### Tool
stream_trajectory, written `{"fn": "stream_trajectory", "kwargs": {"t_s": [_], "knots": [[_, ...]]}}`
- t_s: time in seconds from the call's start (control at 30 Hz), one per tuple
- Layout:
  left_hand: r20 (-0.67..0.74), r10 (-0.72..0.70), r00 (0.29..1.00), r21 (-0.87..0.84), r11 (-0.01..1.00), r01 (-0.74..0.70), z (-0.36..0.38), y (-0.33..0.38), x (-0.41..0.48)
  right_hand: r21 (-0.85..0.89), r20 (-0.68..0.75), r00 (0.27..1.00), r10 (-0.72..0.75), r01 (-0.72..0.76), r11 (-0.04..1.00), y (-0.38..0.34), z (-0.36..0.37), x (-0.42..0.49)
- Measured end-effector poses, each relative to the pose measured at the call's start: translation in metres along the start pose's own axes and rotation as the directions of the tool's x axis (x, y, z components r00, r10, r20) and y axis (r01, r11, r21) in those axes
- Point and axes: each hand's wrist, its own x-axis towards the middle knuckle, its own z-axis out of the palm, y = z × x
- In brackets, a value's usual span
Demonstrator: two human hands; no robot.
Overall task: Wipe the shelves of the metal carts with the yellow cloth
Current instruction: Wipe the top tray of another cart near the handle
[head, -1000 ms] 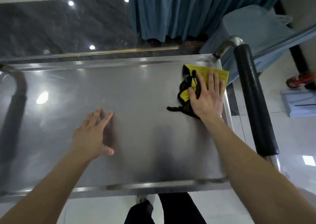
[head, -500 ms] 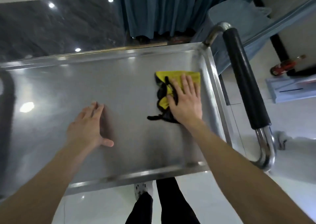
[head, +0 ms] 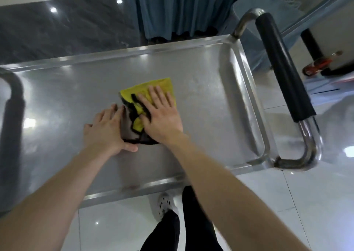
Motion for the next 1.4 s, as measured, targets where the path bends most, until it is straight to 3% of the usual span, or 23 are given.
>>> {"fn": "stream_trajectory", "kwargs": {"t_s": [0.1, 0.2, 0.3, 0.33, 0.37, 0.43, 0.47, 0.57, 0.67, 0.77, 0.87, 0.93, 1.03, 1.1, 1.17, 1.23, 1.3, 1.4], "knots": [[0.009, 0.008, 1.000, 0.001, 1.000, -0.008, -0.001, 0.000, 0.000, -0.076, -0.065, 0.971, 0.230, -0.234, 0.969, 0.111, -0.038, -0.043], [0.004, 0.010, 1.000, 0.010, 1.000, -0.010, -0.001, 0.002, 0.000, -0.120, -0.146, 0.850, 0.506, -0.523, 0.844, 0.203, -0.084, -0.083], [0.005, 0.002, 1.000, 0.017, 1.000, -0.002, 0.001, 0.001, 0.002, -0.123, -0.209, 0.716, 0.666, -0.695, 0.708, 0.172, -0.073, -0.077], [0.008, 0.000, 1.000, 0.017, 1.000, 0.000, 0.002, 0.000, 0.003, -0.111, -0.218, 0.719, 0.660, -0.690, 0.715, 0.139, -0.060, -0.068], [0.009, -0.001, 1.000, 0.016, 1.000, 0.000, 0.004, -0.001, 0.004, -0.084, -0.205, 0.772, 0.602, -0.627, 0.775, 0.101, -0.045, -0.058], [0.013, 0.005, 1.000, 0.012, 1.000, -0.005, 0.004, -0.002, 0.005, -0.030, -0.122, 0.935, 0.332, -0.338, 0.941, 0.024, -0.011, -0.038], [0.013, 0.006, 1.000, 0.004, 1.000, -0.006, 0.004, -0.002, 0.005, -0.014, -0.064, 0.979, 0.192, -0.193, 0.981, -0.006, -0.001, -0.032], [0.011, -0.007, 1.000, -0.007, 1.000, 0.007, 0.007, -0.003, 0.003, 0.009, 0.000, 1.000, 0.021, -0.021, 1.000, -0.013, -0.004, -0.034], [0.038, -0.001, 0.999, 0.003, 1.000, 0.001, 0.002, -0.001, 0.002, -0.048, -0.051, 0.981, 0.188, -0.191, 0.980, 0.076, -0.036, -0.069], [0.029, -0.001, 1.000, -0.012, 1.000, 0.001, 0.000, 0.000, 0.001, -0.124, -0.087, 0.840, 0.536, -0.543, 0.831, 0.178, -0.087, -0.106], [0.006, -0.006, 1.000, -0.024, 1.000, 0.006, 0.000, 0.001, 0.000, -0.149, -0.107, 0.744, 0.660, -0.668, 0.729, 0.181, -0.092, -0.107], [-0.032, -0.014, 0.999, -0.069, 0.998, 0.011, 0.003, 0.000, -0.006, -0.119, -0.068, 0.795, 0.603, -0.607, 0.786, 0.125, -0.067, -0.087], [-0.151, 0.010, 0.989, -0.104, 0.994, -0.026, 0.013, -0.007, -0.026, -0.116, 0.055, 0.971, 0.231, -0.224, 0.968, 0.018, -0.015, -0.053], [-0.161, 0.039, 0.986, -0.117, 0.991, -0.058, 0.022, -0.013, -0.043, -0.114, 0.118, 0.991, 0.062, -0.049, 0.992, -0.023, 0.000, -0.045], [-0.068, 0.034, 0.997, -0.128, 0.991, -0.042, 0.027, -0.014, -0.057, -0.084, 0.097, 0.995, -0.011, 0.019, 0.996, -0.011, -0.006, -0.050], [0.027, 0.033, 0.999, -0.107, 0.994, -0.030, 0.029, -0.012, -0.066, -0.091, 0.065, 0.997, 0.044, -0.038, 0.995, 0.039, -0.024, -0.074], [0.078, 0.027, 0.997, -0.091, 0.996, -0.020, 0.032, -0.006, -0.071, -0.136, 0.022, 0.974, 0.226, -0.221, 0.966, 0.107, -0.054, -0.105], [0.036, 0.016, 0.999, -0.091, 0.996, -0.012, 0.039, 0.002, -0.076, -0.167, 0.004, 0.887, 0.462, -0.455, 0.875, 0.185, -0.097, -0.149]]}}
